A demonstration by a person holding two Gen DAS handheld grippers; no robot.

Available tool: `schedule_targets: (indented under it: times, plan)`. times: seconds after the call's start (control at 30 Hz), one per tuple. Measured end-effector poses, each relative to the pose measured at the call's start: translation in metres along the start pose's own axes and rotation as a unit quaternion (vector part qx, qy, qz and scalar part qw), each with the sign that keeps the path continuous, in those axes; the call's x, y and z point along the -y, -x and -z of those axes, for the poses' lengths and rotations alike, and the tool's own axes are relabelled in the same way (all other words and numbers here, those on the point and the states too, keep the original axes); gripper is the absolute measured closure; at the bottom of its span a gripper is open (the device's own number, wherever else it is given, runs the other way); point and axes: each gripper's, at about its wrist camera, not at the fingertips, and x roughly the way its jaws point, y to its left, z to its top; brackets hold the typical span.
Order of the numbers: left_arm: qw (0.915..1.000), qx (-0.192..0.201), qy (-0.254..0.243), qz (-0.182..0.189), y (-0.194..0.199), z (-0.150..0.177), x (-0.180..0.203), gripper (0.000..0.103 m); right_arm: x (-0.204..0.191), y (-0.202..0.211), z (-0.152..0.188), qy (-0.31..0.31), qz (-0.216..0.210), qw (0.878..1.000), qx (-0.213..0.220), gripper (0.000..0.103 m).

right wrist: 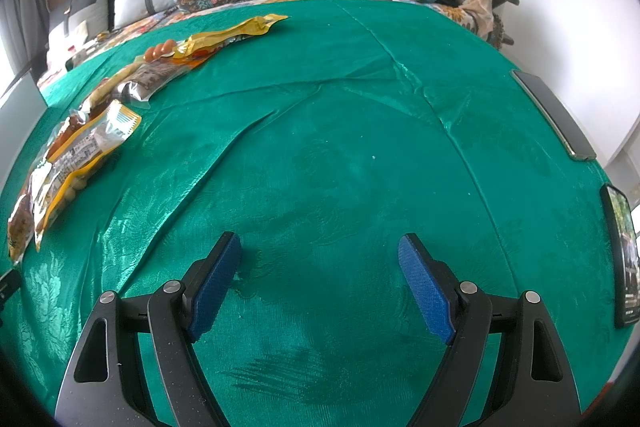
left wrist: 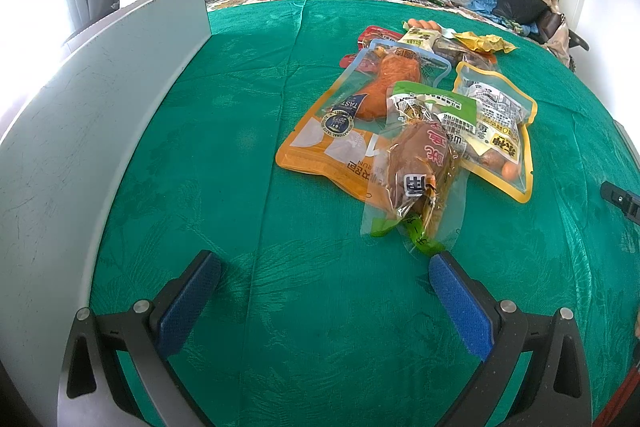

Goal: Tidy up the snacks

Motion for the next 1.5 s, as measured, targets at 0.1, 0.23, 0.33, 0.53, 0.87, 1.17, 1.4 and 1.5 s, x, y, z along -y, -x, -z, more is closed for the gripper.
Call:
schedule_targets:
  times: [0.1, 0.23, 0.33, 0.53, 0.87, 1.17, 1.4, 1.5]
  plan:
    - [1.0000, 0.000, 0.000, 0.000, 0.000, 0.000, 0.000, 0.000, 0.000, 0.000, 0.000, 0.000, 0.000, 1.000, 0.000, 0.019]
    - [1.0000, 0.000, 0.000, 0.000, 0.000, 0.000, 0.000, 0.000, 0.000, 0.000, 0.000, 0.000, 0.000, 1.000, 0.000, 0.019]
    - [1.0000, 0.000, 0.000, 0.000, 0.000, 0.000, 0.000, 0.000, 0.000, 0.000, 0.000, 0.000, 0.000, 1.000, 0.000, 0.019]
    - [0.9995, -0.026, -0.016, 0.008, 0.001, -0.001, -0.002, 0.000, 0.000, -0.001, 0.000, 0.000, -0.001, 1.000, 0.000, 0.018]
    - [0.9999, -0.004, -0.014, 0.009, 0.012, 0.016, -0.024, 0.000, -0.004, 0.001, 0.001, 0.003, -0.001, 1.000, -0.002, 0.016]
    - [0.9999, -0.003, -0.012, 0.009, 0.012, 0.016, -0.024, 0.000, -0.038, 0.019, -0.033, -0.061, -0.058, 0.996, -0.040, 0.016]
    - [0.9999, -0.003, -0.013, 0.009, 0.012, 0.016, -0.024, 0.000, -0.179, 0.003, -0.080, 0.071, -0.120, 0.989, -0.054, 0.017]
    - [0.9999, -0.003, -0.012, 0.010, 0.011, 0.015, -0.024, 0.000, -0.214, -0.023, -0.076, 0.127, -0.100, 0.984, -0.077, 0.018]
